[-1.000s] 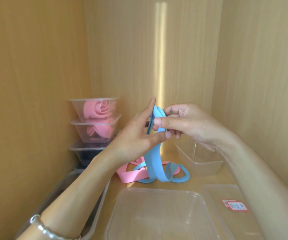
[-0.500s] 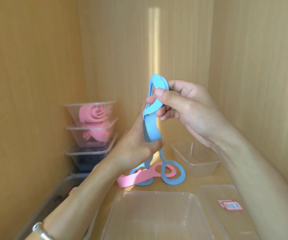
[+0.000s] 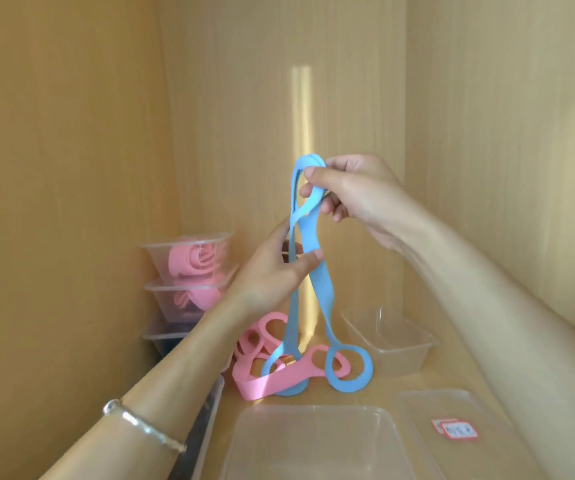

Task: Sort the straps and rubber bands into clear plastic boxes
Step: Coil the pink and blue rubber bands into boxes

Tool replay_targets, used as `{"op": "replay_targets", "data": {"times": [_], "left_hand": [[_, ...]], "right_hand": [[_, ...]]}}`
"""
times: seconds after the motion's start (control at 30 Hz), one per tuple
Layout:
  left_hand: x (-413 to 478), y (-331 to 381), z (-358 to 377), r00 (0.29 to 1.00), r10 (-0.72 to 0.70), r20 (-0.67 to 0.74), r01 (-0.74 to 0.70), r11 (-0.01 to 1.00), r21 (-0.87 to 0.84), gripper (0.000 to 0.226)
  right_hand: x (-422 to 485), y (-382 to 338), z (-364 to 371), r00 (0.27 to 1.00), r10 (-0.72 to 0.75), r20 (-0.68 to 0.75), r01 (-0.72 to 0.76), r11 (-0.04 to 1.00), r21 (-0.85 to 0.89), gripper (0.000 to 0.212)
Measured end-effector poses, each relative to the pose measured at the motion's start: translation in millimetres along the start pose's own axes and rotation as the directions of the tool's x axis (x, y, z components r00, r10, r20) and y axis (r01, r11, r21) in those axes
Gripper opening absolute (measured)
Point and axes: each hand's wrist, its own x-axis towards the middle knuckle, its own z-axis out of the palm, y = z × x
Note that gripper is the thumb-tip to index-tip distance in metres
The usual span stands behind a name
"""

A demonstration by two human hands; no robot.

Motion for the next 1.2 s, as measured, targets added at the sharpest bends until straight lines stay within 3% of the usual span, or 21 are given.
{"op": "replay_targets", "data": {"times": [0.13,0.27,0.33,0.43,0.57,0.63,0.7,0.9,1.07,1.2], "left_hand": [[22,13,3,0.998,0.026,-0.051,-0.022,0.996,0.083,0.034],[41,22,8,0.996,-0.044,-0.072,0.051,0.993,0.107,0.071],[47,29,10,0.994,-0.067,-0.085,0.074,0.994,0.084,0.054],[50,40,10,0.992,-0.039,-0.116,0.043,0.998,0.039,0.009],[44,39,8,0.996,0.009,-0.086,-0.002,0.997,0.080,0.007],[37,42,8,0.999,0.017,-0.044,-0.011,0.991,0.132,0.048],[33,43,9,1.000,0.005,-0.010,-0.003,0.985,0.175,0.069],[27,39,17,0.997,0.054,-0.060,-0.042,0.982,0.186,0.065],[15,29,22,0.999,0.008,-0.036,-0.003,0.991,0.135,0.020],[7,14,23,0.997,-0.049,-0.052,0.051,0.998,0.033,0.029]], "right_hand": [[22,-15,-11,0.998,0.002,-0.070,-0.006,0.999,-0.045,0.016],[38,-31,-17,0.995,-0.004,-0.105,0.000,0.999,-0.039,0.018],[44,-41,-18,0.993,-0.016,-0.120,0.012,0.999,-0.032,0.016],[46,-53,-21,0.991,-0.043,-0.130,0.036,0.998,-0.051,0.014],[41,-54,-24,0.991,-0.069,-0.111,0.054,0.990,-0.130,0.016],[39,-53,-26,0.990,-0.062,-0.125,0.047,0.992,-0.119,0.015],[38,-53,-26,0.989,-0.053,-0.139,0.036,0.993,-0.116,0.015],[29,-58,-23,0.992,-0.062,-0.108,0.042,0.983,-0.178,0.014],[27,-65,-20,0.983,-0.089,-0.160,0.066,0.987,-0.147,0.015],[23,-71,-21,0.981,-0.119,-0.155,0.086,0.975,-0.206,0.013]]}}
